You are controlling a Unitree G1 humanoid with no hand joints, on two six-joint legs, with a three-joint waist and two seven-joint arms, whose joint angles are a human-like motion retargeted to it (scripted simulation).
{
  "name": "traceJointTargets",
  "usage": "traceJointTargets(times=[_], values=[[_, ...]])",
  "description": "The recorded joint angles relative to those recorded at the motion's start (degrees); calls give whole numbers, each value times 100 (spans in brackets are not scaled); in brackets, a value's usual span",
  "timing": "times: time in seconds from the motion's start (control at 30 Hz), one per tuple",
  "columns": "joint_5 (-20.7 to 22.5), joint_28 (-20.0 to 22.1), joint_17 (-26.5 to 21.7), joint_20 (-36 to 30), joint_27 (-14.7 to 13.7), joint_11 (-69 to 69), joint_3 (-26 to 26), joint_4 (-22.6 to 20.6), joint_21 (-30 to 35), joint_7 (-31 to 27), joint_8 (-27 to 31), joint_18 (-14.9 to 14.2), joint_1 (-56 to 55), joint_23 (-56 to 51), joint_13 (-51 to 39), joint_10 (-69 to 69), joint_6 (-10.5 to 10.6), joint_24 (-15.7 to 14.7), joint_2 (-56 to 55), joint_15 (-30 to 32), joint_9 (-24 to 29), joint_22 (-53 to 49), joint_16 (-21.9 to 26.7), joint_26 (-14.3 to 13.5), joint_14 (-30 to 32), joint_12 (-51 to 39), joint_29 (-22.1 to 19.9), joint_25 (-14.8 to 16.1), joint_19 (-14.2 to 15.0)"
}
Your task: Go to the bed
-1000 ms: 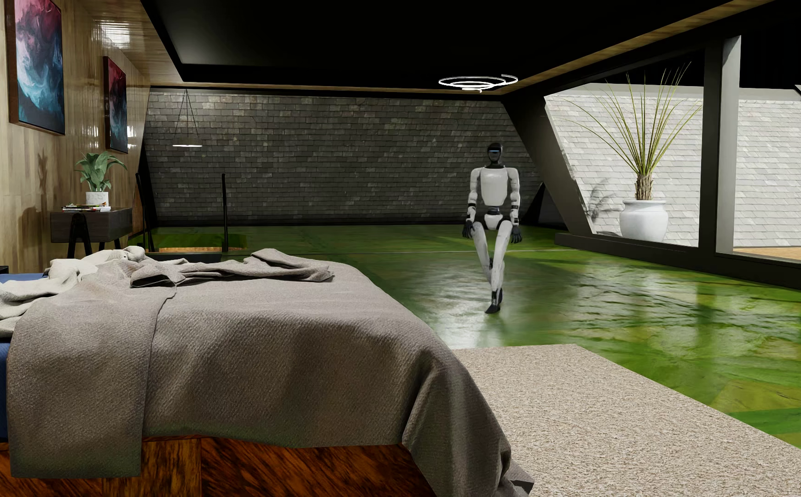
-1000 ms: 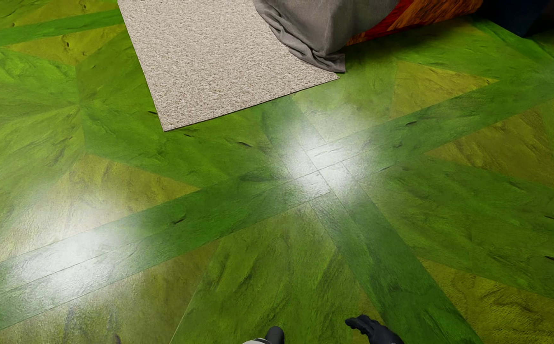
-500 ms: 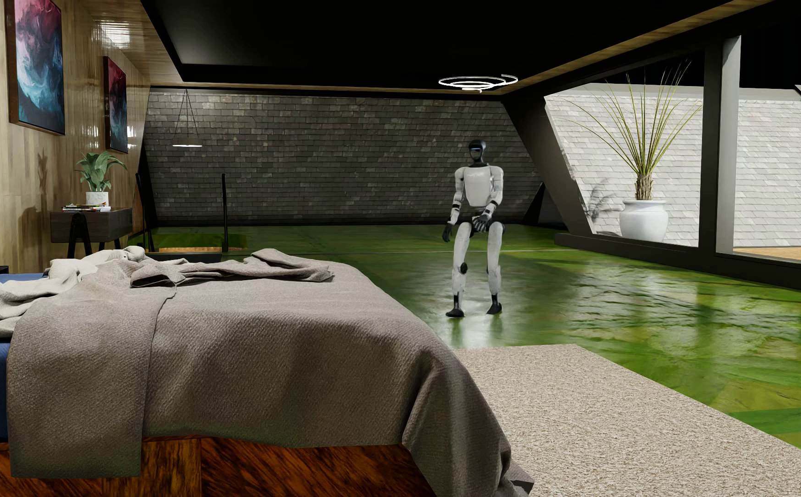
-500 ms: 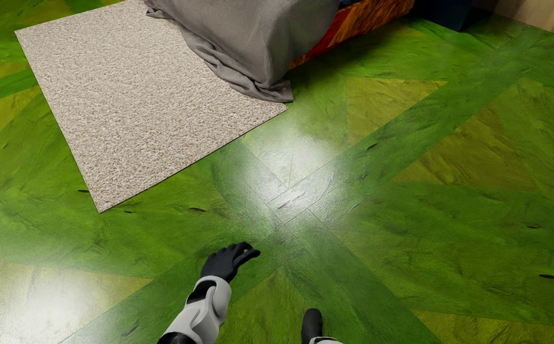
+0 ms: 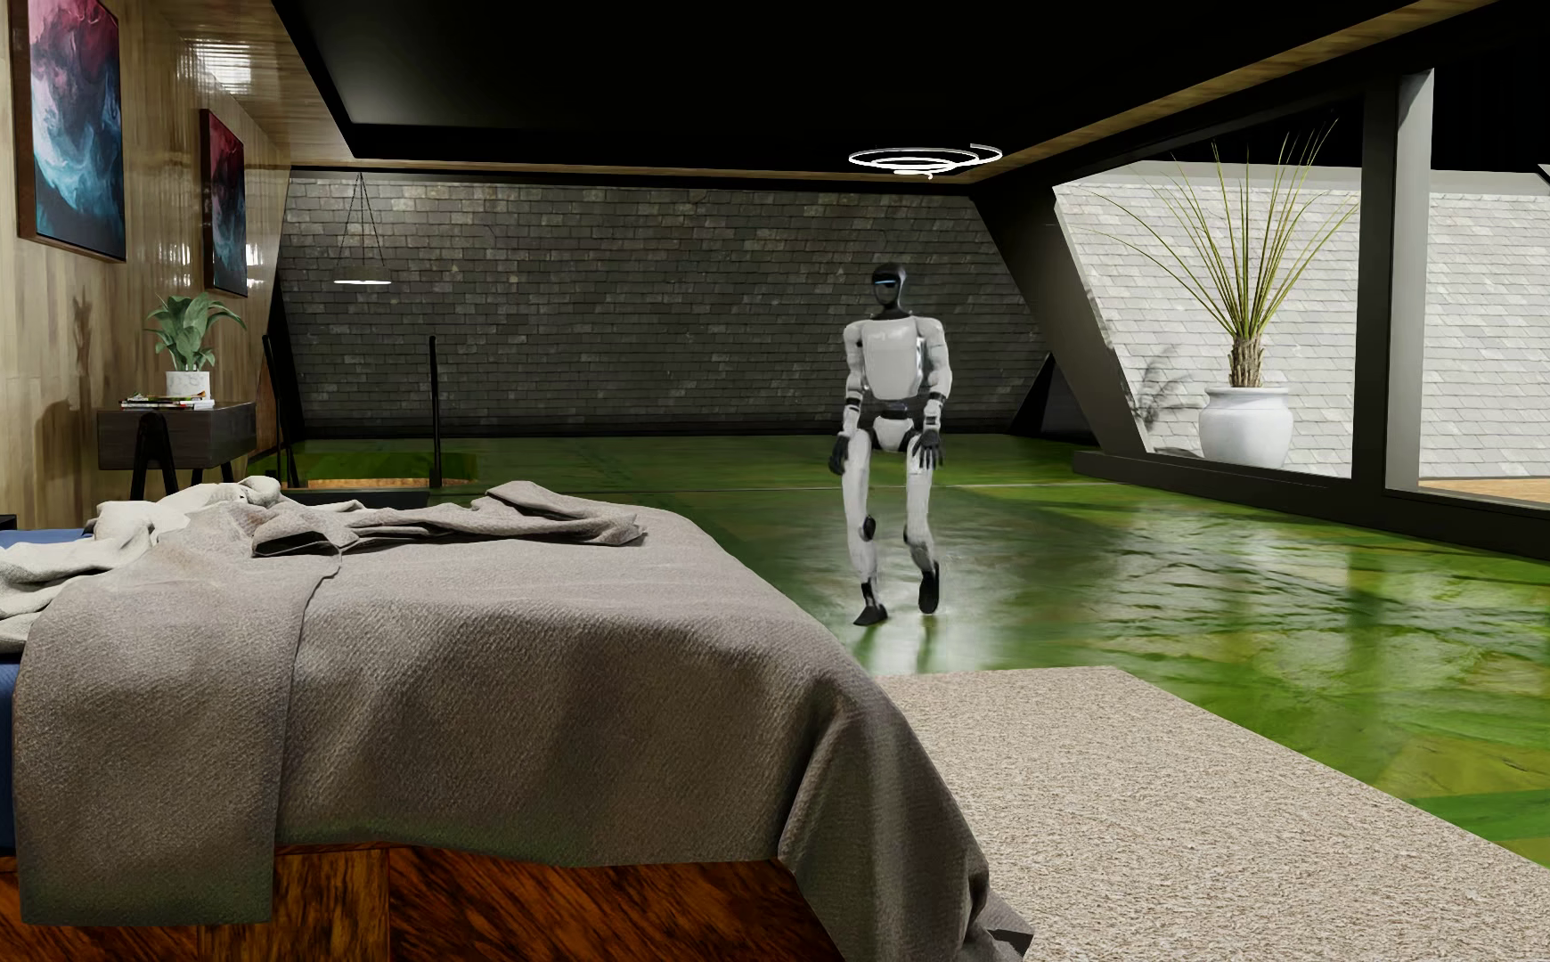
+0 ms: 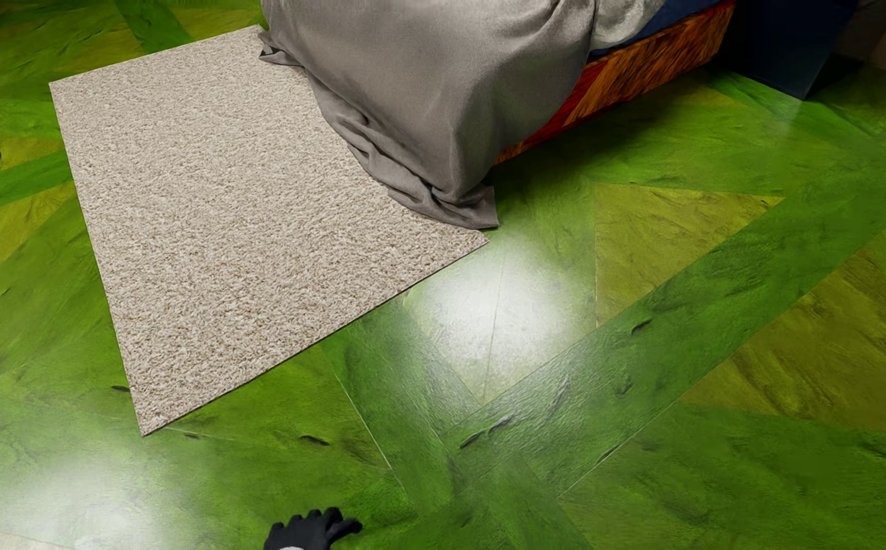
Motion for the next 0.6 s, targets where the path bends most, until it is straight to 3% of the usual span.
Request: traceJointTargets(times=[0.07, 0.13, 0.27, 0.3, 0.37, 0.4, 0.43, 0.47, 0.53, 0.6], values=[[176, -33, -104, 579, 64, 11, 175, 55, 81, -162, -65, 426, -585, 421, -376, -390, 54, -783, 526, -313, 42, -546, 128, -259, -1125, 344, 76, -237, -37], [285, -64, -216, 803, -58, -120, 392, -74, 179, -254, -58, 788, -991, 401, -613, -1578, 44, -1104, 1036, -502, 53, -772, 215, -409, -1541, 495, 56, -377, -55], [470, -2, -473, 853, -423, -715, 748, -338, 493, -113, 126, 817, -1238, 29, -922, -4956, -91, -970, 1952, -653, -47, -653, 89, -327, -906, 725, -34, -340, -15], [510, 29, -516, 897, -429, -826, 812, -413, 587, -137, 219, 845, -1213, -11, -999, -5669, -138, -963, 2142, -675, -82, -499, -31, -276, -826, 787, -30, -273, 4], [547, 132, -522, 973, -322, -919, 910, -540, 740, -271, 457, 592, -1204, 14, -1116, -6084, -252, -862, 2520, -723, -141, -62, -243, -141, -626, 952, -35, -157, 61], [505, 151, -507, 985, -259, -918, 954, -659, 809, -390, 579, 986, -1185, 32, -1115, -5872, -330, -774, 2706, -624, -163, 237, -372, -52, -194, 1020, -15, -119, 102], [413, 124, -496, 974, -215, -873, 986, -766, 865, -447, 679, 1138, -1051, 21, -1052, -5779, -432, -654, 2883, -462, -187, 572, -497, 23, 256, 1058, 5, -86, 187], [284, 76, -486, 973, -186, -729, 999, -851, 891, -390, 757, 1067, -906, -18, -915, -5665, -562, -529, 3005, -180, -206, 895, -612, 80, 411, 1062, 6, -43, 320], [-35, 77, -471, 1227, -158, 54, 1003, -1120, 949, -266, 873, 1386, -663, -106, -494, -5365, -864, -485, 2898, 832, -208, 1252, -815, 112, 61, 1035, 101, 54, 819], [-425, 235, -669, 1675, -286, 1877, 1015, -1318, 1324, -47, 1010, 1536, -436, -177, -173, -5059, -1114, -629, 2092, 2100, -129, 1155, -985, -110, -435, 990, 647, -23, 1381]])
